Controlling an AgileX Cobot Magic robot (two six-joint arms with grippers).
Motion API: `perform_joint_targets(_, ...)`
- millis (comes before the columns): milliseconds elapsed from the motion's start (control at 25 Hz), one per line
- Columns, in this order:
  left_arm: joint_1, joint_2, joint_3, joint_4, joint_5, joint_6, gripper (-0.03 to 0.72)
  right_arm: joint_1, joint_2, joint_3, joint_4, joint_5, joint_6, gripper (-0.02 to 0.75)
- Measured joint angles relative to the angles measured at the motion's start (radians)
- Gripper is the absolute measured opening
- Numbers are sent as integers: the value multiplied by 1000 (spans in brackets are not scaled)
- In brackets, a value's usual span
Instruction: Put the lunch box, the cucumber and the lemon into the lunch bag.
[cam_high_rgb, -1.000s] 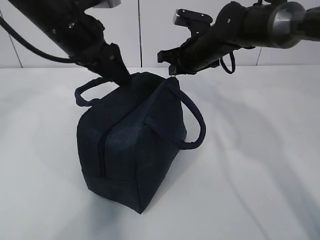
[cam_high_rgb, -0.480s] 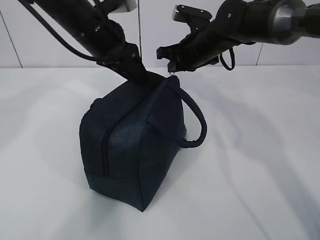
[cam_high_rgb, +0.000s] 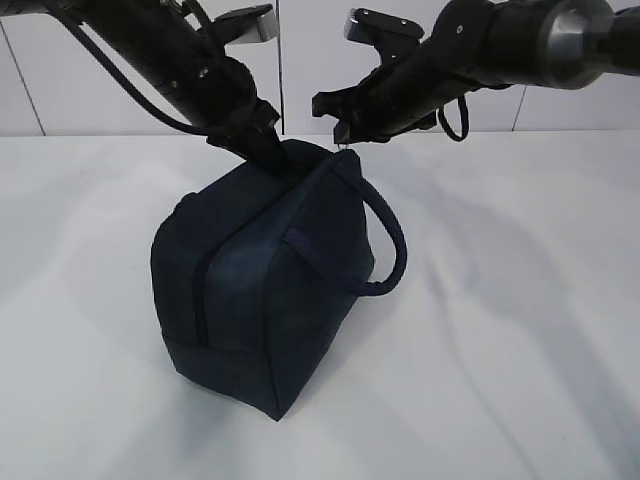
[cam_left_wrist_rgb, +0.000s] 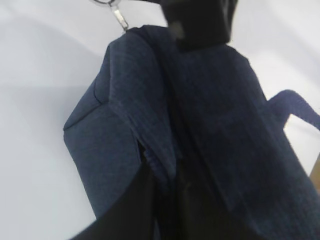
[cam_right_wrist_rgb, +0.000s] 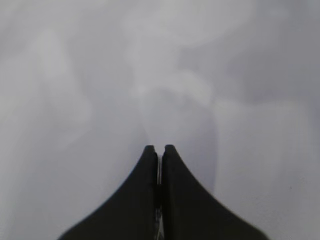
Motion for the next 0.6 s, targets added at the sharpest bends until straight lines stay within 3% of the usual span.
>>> perform_joint_targets(600,0,-28,-16,-2,16,0,23,-6,59,-8,-29,33,-3,0)
